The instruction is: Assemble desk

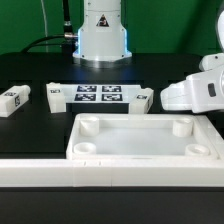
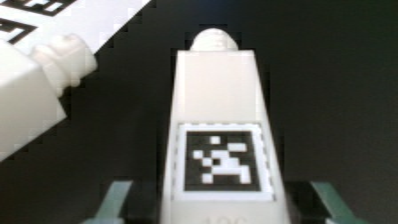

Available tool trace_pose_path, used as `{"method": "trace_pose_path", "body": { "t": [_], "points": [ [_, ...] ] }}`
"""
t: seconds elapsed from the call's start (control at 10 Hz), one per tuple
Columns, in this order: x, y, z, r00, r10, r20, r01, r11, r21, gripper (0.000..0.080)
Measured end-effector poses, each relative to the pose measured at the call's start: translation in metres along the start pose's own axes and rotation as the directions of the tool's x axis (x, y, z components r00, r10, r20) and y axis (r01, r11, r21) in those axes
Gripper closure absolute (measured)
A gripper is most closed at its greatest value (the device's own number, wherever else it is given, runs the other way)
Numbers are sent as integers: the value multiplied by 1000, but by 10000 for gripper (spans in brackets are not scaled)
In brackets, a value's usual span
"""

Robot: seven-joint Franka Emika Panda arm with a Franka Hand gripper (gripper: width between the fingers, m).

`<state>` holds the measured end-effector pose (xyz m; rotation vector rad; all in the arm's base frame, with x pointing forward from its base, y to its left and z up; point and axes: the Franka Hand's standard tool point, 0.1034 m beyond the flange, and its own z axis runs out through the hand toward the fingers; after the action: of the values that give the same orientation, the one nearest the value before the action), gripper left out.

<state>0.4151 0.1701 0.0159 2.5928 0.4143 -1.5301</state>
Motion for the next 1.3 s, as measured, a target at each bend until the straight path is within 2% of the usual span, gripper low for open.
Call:
{"method": "trace_pose_path", "body": {
  "t": [0.1,0.3,0.4,0.6,0.7,0.8,1.0,1.2,1.3],
  "points": [
    [-10,3,-9,1000,-6,-2,6,1000,5,511],
    [-40,14,-37,1000,-24,-10,24,1000,15,509],
    [-47,17,-46,999,-38,-29,38,999,14,509],
    [-43,16,-46,998,-37,-60,38,999,13,509],
    [-33,18,-55,988,-41,-150,44,999,12,509],
    [-37,25,-63,977,-59,-206,63,998,12,509],
    [-51,43,-92,942,-44,-334,53,998,20,509],
    [-56,49,-115,893,-27,-450,38,999,17,509],
    [-51,49,-116,848,-23,-530,33,999,9,509]
  ]
}}
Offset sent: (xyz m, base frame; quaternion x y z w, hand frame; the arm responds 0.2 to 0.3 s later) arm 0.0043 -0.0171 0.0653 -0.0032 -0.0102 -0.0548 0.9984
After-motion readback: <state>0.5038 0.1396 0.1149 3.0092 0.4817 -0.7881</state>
